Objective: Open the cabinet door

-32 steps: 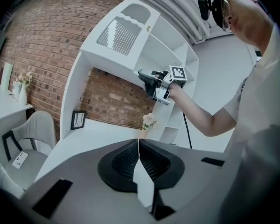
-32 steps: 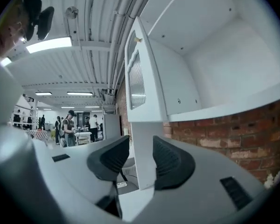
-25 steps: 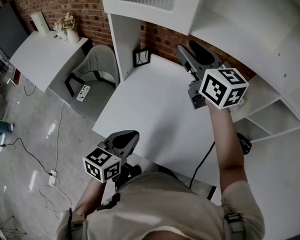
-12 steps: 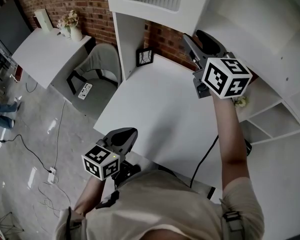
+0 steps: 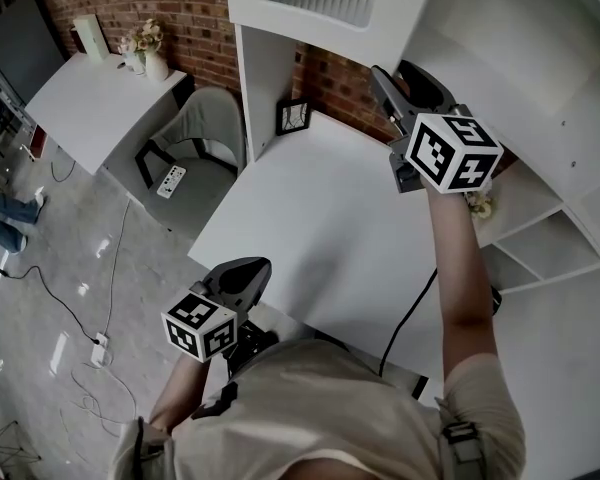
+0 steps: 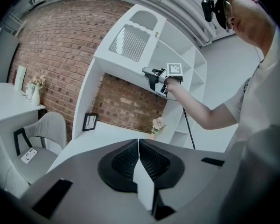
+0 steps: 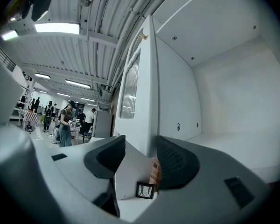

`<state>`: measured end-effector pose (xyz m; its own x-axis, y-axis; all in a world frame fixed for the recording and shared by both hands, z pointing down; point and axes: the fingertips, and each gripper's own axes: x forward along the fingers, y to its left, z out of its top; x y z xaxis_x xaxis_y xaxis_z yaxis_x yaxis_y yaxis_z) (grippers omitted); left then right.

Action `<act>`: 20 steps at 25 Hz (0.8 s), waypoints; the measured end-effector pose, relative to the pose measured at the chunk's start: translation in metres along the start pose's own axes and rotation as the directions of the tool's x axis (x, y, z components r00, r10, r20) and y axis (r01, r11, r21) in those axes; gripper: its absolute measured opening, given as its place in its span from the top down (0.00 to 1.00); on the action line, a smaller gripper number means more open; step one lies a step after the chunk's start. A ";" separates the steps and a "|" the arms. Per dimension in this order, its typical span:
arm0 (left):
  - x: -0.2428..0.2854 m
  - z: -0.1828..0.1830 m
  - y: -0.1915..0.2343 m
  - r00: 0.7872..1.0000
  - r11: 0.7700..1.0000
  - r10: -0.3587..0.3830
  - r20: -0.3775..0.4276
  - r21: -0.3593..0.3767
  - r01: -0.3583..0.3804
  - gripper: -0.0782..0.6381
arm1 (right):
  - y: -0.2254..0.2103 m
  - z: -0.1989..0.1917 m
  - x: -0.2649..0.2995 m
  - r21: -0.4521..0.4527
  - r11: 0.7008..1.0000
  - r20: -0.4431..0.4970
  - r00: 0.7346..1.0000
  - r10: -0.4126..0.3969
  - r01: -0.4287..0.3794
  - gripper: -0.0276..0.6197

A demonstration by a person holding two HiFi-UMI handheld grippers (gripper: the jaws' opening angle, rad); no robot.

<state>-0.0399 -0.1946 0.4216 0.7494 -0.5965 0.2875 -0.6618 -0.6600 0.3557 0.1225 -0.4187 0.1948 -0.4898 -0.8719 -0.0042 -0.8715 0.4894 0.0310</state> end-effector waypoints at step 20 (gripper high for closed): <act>0.009 0.001 -0.004 1.000 1.000 -0.021 -0.006 -0.003 0.021 0.86 | 0.035 0.005 -0.017 0.068 0.959 0.018 0.962 0.273 -0.274 0.64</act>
<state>-0.0306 -0.1978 0.4223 0.7631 -0.5798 0.2855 -0.6460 -0.6708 0.3644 0.1006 -0.3865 0.1906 -0.7095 -0.7046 -0.0138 -0.7038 0.7094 -0.0367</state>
